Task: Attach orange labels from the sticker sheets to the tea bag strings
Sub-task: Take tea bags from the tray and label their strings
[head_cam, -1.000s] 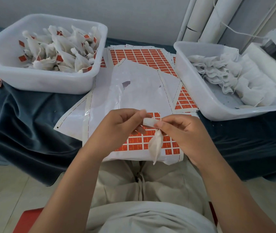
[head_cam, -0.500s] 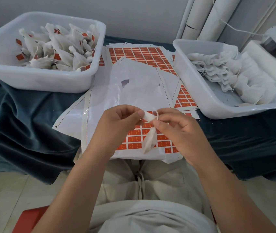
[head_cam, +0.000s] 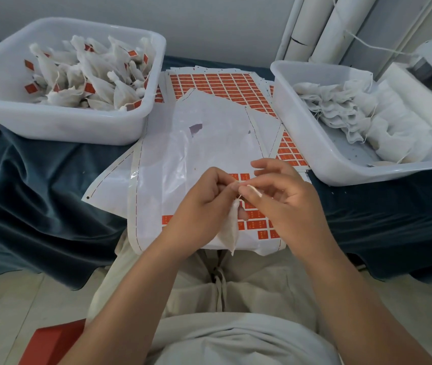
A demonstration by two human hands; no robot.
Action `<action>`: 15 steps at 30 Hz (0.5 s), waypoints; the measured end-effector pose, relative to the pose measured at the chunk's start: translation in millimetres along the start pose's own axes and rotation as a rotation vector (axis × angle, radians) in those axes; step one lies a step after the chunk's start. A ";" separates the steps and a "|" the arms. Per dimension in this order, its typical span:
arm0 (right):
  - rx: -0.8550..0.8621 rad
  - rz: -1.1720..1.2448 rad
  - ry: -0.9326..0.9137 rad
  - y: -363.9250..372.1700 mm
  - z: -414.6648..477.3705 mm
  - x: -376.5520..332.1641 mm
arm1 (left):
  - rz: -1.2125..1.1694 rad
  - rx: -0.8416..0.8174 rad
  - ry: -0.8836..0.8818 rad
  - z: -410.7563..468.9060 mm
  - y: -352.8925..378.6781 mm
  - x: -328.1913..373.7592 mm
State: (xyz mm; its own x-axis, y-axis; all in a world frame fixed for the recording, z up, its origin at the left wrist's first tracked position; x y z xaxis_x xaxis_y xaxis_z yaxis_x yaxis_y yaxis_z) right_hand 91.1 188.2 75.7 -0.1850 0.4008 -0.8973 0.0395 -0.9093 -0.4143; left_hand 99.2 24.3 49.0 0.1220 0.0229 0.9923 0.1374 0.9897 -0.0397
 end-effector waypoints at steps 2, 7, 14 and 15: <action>0.018 0.048 0.050 -2.5 0.8 2.6 | 0.065 -0.010 0.031 -0.2 1.1 1.6; 0.033 0.004 0.078 -3.4 0.0 3.7 | 0.185 -0.018 0.098 -1.7 1.4 6.5; 0.065 -0.080 0.044 -3.4 -0.7 2.6 | 0.261 0.015 0.128 -2.5 1.3 8.5; 0.067 -0.085 0.040 -3.7 -0.7 2.3 | 0.267 0.013 0.134 -2.6 1.3 8.7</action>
State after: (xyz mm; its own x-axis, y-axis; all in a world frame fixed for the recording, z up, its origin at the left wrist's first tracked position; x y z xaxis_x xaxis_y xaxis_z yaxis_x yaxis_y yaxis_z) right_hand 91.2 192.5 75.0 -0.1457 0.4794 -0.8654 -0.0402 -0.8769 -0.4790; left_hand 103.0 25.4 57.2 0.2814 0.2642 0.9225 0.0708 0.9530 -0.2946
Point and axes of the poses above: each hand's wrist, its own z-axis towards the middle knuckle, its own y-axis out of the palm, x = y × z, the point moved 4 cm from there along z, towards the middle knuckle, and after that the axes turned 7 degrees about y, right-handed, at the moved point
